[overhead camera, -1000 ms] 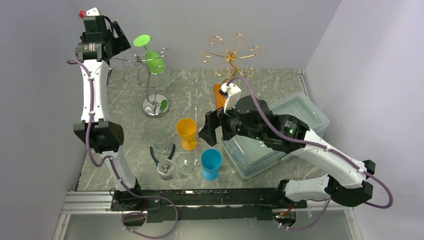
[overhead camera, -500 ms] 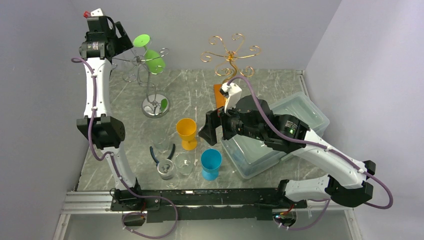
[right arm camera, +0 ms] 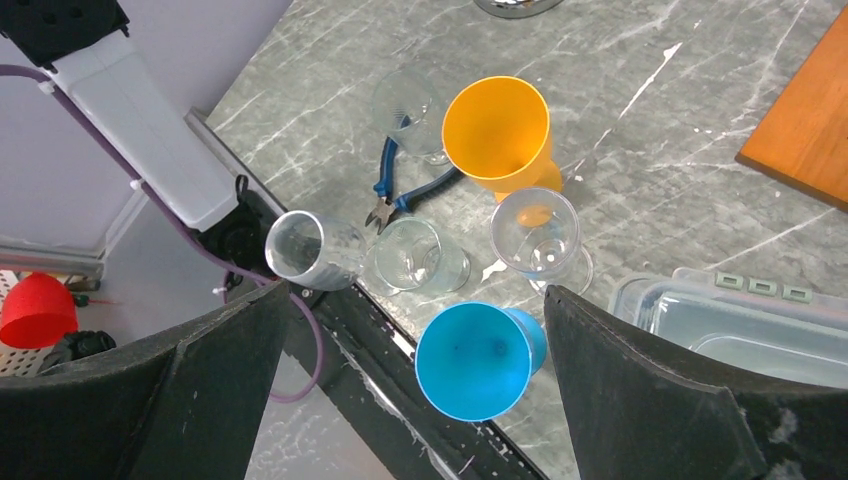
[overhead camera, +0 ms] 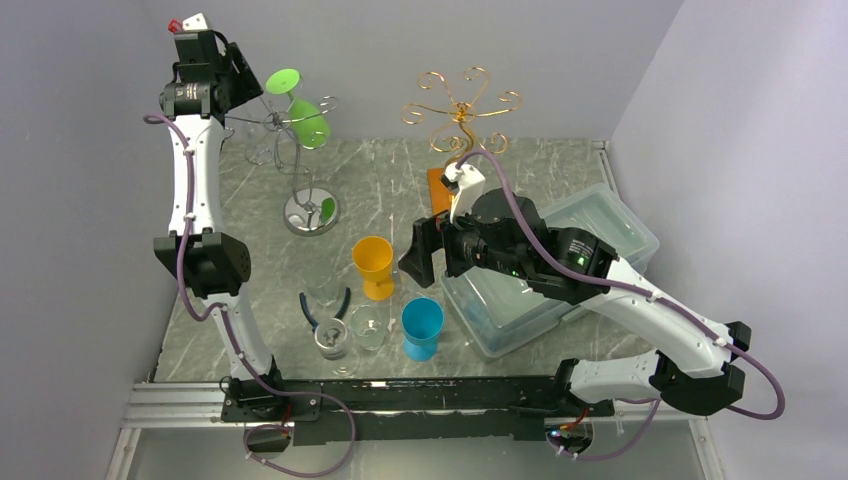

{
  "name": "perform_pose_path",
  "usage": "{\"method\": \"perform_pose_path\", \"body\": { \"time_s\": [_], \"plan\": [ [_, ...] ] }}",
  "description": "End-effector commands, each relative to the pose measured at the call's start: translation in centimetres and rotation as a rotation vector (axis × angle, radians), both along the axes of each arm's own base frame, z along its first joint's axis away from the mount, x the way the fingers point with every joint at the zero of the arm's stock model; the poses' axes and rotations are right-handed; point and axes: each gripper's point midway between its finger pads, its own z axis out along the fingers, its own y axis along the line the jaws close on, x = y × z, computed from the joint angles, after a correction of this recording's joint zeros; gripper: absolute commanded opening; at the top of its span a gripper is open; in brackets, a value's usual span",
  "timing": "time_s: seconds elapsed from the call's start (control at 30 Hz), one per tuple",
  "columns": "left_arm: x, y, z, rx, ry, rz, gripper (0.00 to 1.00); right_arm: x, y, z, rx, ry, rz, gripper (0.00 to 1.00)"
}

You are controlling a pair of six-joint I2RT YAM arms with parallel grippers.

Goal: Take the wine glass off the wine glass rack
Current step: Pick up the wine glass from the wine rack.

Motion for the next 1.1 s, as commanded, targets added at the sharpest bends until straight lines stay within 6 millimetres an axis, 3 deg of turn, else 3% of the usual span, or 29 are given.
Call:
{"method": "perform_pose_path", "body": {
  "time_s": [0.0,0.6,0.87,1.07],
  "plan": [
    [-0.9,0.6,5.1,0.037,-0.125,0.019,0.59,0.3,0.3,1.3,0.051,-0.028,0.000,1.00],
    [-2.3,1.5,9.3,0.063,-0.251,0.078,0.45,0.5,0.5,1.1,0.045,-0.020,0.001,1.00],
    [-1.0,1.2,9.7,0.043,-0.291,0.064,0.41,0.6,0.8,0.9,0.034,-0.013,0.007,1.00],
    [0.7,0.5,8.6,0.007,-0.290,0.024,0.40,0.7,0.9,1.0,0.031,-0.014,0.005,1.00]
  ]
}}
